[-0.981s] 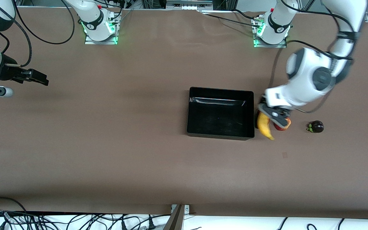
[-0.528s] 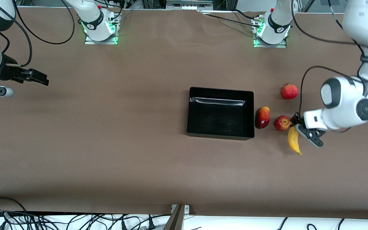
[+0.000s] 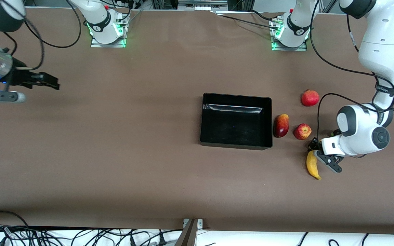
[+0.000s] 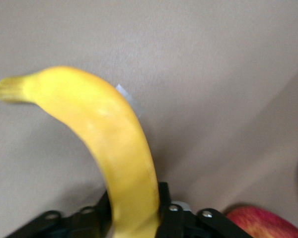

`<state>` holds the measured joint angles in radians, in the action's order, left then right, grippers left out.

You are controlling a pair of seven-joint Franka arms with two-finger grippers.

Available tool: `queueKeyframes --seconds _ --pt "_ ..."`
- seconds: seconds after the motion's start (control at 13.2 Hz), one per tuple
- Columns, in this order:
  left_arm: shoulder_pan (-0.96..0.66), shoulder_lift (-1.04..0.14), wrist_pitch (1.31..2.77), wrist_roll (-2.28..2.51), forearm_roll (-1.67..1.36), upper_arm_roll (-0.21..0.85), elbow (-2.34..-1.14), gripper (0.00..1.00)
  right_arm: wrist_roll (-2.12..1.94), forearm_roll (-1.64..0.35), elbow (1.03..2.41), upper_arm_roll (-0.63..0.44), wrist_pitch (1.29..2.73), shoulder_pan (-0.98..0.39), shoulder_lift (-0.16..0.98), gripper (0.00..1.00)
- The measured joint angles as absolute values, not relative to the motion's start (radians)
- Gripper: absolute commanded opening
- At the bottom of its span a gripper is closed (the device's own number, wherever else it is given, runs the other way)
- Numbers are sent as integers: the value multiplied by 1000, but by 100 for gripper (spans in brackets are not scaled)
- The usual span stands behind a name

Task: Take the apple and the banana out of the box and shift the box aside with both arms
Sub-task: 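Raise the left gripper away while the right gripper reaches the box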

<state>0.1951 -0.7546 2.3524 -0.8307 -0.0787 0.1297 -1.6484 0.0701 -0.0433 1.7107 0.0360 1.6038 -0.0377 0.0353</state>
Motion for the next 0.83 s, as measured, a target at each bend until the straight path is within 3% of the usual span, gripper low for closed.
queueKeyframes --seconds 0.23,0.38,0.83 --pt "194 -741 2359 -830 -83 131 -1635 100 104 -181 1699 45 1653 -126 98 100" --pt "194 -652 2267 -794 -85 132 -1621 100 230 -242 1664 47 1722 -188 188 100" --pt "136 -39 1752 -377 -56 143 -1723 100 603 -259 1631 52 2066 -498 427 100"
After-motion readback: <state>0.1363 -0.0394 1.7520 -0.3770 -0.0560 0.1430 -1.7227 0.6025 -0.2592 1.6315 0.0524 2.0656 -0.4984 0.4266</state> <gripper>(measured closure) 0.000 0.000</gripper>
